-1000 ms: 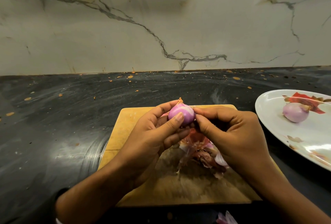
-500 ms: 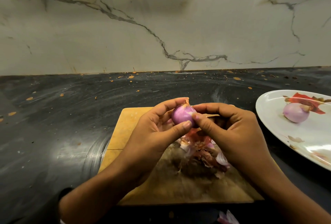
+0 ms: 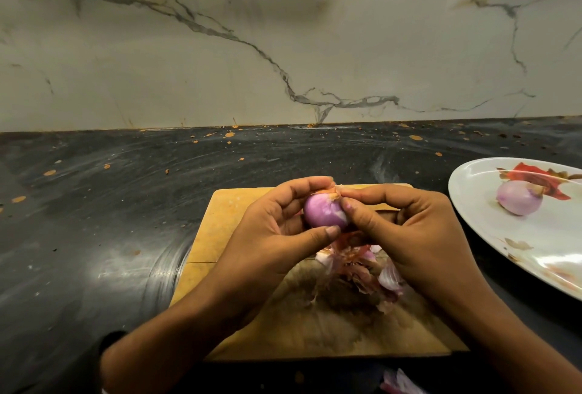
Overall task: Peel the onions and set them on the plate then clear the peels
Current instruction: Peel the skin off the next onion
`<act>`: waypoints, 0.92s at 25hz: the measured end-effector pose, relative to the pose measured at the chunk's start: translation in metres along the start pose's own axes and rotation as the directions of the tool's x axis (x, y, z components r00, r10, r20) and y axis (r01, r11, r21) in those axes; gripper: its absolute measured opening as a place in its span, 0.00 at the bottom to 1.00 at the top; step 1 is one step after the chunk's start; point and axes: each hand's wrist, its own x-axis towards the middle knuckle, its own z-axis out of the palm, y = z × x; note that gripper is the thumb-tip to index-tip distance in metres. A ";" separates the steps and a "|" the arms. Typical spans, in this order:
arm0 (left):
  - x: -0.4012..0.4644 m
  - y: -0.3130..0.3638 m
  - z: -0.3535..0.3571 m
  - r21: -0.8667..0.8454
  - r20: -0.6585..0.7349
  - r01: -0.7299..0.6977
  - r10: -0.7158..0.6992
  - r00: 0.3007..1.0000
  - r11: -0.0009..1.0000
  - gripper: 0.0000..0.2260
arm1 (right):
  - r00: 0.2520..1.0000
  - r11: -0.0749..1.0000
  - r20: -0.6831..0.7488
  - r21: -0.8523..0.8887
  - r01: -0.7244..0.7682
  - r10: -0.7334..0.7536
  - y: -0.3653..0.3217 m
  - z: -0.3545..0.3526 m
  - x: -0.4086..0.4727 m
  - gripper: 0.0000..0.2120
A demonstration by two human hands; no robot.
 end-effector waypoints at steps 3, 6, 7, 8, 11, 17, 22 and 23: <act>0.000 0.000 -0.001 0.027 0.012 0.003 -0.004 1.000 1.000 0.24 | 1.000 0.999 0.002 -0.032 0.012 -0.012 0.001 -0.001 0.000 0.07; -0.001 -0.001 -0.001 0.097 0.017 -0.008 0.006 1.000 0.995 0.24 | 0.999 0.992 -0.012 -0.117 0.047 -0.049 0.002 0.000 -0.001 0.07; -0.001 -0.001 -0.001 0.113 0.018 -0.013 0.011 1.000 0.994 0.24 | 0.997 0.983 -0.022 -0.165 0.075 -0.080 0.003 0.001 -0.002 0.07; -0.001 -0.002 0.000 0.123 0.017 -0.016 0.014 1.000 0.992 0.24 | 0.993 0.972 -0.032 -0.210 0.104 -0.113 0.003 0.001 -0.003 0.06; -0.001 -0.004 0.000 0.161 0.015 -0.028 0.026 1.000 0.987 0.24 | 0.977 0.918 -0.041 -0.352 0.183 -0.210 0.004 0.004 -0.004 0.06; -0.002 -0.007 0.003 0.201 0.019 -0.061 0.058 0.998 0.978 0.24 | 0.930 0.813 -0.046 -0.504 0.293 -0.364 0.004 0.007 -0.005 0.04; -0.003 -0.006 0.005 0.100 0.031 -0.047 0.044 0.999 0.994 0.24 | 0.931 0.837 -0.125 -0.491 0.242 -0.342 0.001 0.009 -0.008 0.05; -0.003 -0.005 0.006 0.084 0.032 -0.042 0.039 0.999 0.996 0.24 | 0.940 0.859 -0.147 -0.468 0.207 -0.307 0.001 0.009 -0.008 0.06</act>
